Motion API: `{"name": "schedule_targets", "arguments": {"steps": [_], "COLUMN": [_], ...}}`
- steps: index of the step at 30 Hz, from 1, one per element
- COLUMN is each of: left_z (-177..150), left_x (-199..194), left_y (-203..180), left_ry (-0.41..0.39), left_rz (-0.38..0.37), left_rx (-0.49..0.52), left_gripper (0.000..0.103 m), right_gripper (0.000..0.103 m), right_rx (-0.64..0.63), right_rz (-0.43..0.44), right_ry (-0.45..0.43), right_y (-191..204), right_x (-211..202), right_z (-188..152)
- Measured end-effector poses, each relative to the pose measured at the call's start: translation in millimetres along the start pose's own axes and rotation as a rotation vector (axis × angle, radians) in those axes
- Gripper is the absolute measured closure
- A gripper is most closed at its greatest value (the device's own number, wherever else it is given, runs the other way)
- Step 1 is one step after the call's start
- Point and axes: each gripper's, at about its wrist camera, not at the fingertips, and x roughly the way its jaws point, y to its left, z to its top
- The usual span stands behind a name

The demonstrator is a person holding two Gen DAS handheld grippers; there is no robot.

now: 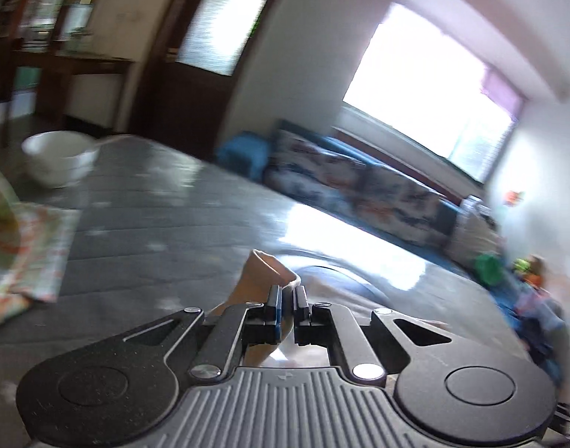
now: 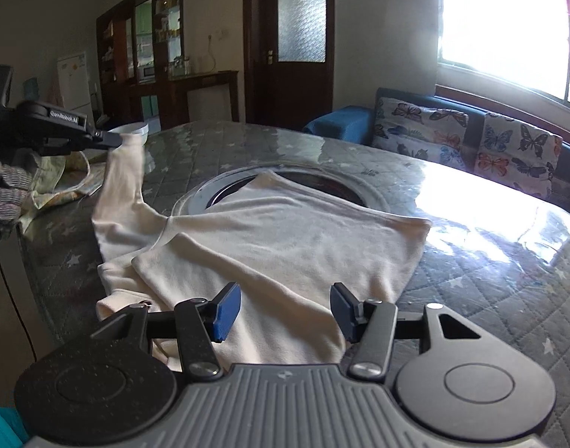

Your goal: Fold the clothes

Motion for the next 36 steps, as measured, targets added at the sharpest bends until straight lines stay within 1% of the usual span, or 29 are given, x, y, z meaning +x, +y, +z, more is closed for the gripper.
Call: {"name": "schedule_targets", "arguments": {"steps": [4,6,9,12,17,19,22,26,28,32,36], "left_z": [-7.3,-14.3,-26.7,-42.6,-71.5,-83.4,-96.2,-101.1,-97.4,-87.4,-79.3], "left_x": [1.1,3.9,13.0,26.5,49.2,52.1,55.0,51.2,43.1,28.7,30.4], "left_y": [-48.4,-72.6,-101.4,-122.6,-136.7,-138.5,-141.6,-135.5,-127.7,-101.8,-60.7], "left_ry": [0.044,0.064,0.1,0.148,0.236,0.267,0.31,0.329,0.317,0.264,0.254], "left_rz": [-0.153,-0.216,-0.285,-0.325,-0.359,-0.382,-0.41,-0.419,-0.418,-0.332,-0.215], "left_rx": [0.028,0.064,0.094,0.12,0.157,0.182,0.207,0.226,0.245,0.295,0.27], "left_gripper": [0.097,0.097,0.097,0.097,0.096,0.096,0.092,0.092,0.091,0.091,0.091], "right_gripper": [0.049,0.049,0.049,0.049,0.049,0.049,0.049,0.049,0.05,0.056,0.061], "right_rx": [0.029,0.042,0.06,0.076,0.1,0.108,0.116,0.114,0.105,0.087,0.053], "right_rz": [-0.017,-0.026,-0.039,-0.053,-0.074,-0.076,-0.074,-0.067,-0.057,-0.023,0.017], "right_ry": [-0.017,-0.024,-0.033,-0.04,-0.046,-0.045,-0.041,-0.036,-0.03,-0.006,0.016], "right_y": [-8.4,-12.4,-17.7,-22.9,-30.3,-31.3,-32.3,-29.9,-27.5,-19.9,-7.6], "right_x": [-9.8,-14.7,-20.9,-26.1,-30.9,-30.1,-26.9,-23.1,-21.2,-11.3,5.1], "right_z": [-5.3,-8.7,-13.0,-16.5,-20.3,-20.7,-20.4,-17.7,-15.7,-12.7,-9.4]}}
